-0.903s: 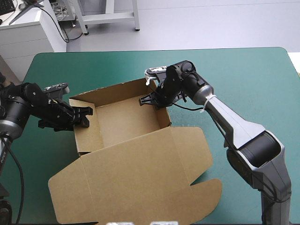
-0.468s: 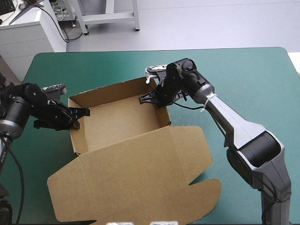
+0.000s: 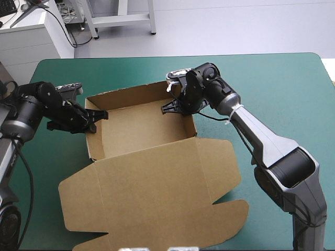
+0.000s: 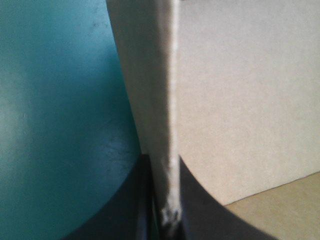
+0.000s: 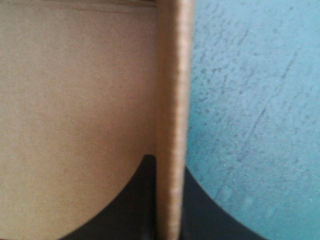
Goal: Fold the box
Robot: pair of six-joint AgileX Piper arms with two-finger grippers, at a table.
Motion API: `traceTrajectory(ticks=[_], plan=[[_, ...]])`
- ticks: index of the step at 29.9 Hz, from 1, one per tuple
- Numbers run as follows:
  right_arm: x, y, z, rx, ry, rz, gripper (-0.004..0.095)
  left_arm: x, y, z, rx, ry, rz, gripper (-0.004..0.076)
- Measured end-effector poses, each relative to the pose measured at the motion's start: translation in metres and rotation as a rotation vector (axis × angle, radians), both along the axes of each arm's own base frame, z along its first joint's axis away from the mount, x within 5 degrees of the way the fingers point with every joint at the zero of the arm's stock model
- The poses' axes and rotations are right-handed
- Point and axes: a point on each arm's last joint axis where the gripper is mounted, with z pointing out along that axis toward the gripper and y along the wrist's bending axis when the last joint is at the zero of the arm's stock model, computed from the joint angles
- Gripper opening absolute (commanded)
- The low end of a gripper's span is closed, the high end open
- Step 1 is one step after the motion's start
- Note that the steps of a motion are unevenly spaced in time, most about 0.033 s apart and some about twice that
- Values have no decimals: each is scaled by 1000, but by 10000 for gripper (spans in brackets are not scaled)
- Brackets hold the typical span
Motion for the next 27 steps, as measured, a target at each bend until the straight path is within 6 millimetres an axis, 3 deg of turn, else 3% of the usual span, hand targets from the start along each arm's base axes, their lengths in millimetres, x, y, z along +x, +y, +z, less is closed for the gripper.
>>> traceTrajectory(ticks=[6,11,16,23,27], plan=[[5,-10,2,-51,-27,-32,-15,28,-26,0,78,22,-51,-9],[17,-31,2,-61,-27,-89,-15,53,-51,-11,98,28,-103,-9],[25,-46,0,-74,-27,-118,-15,71,-64,-26,88,46,-115,-9],[37,-40,-32,-106,38,-112,-15,87,-68,-59,97,124,-113,-9],[43,-39,-50,-113,80,-109,-17,91,-69,-65,98,131,-109,-8]])
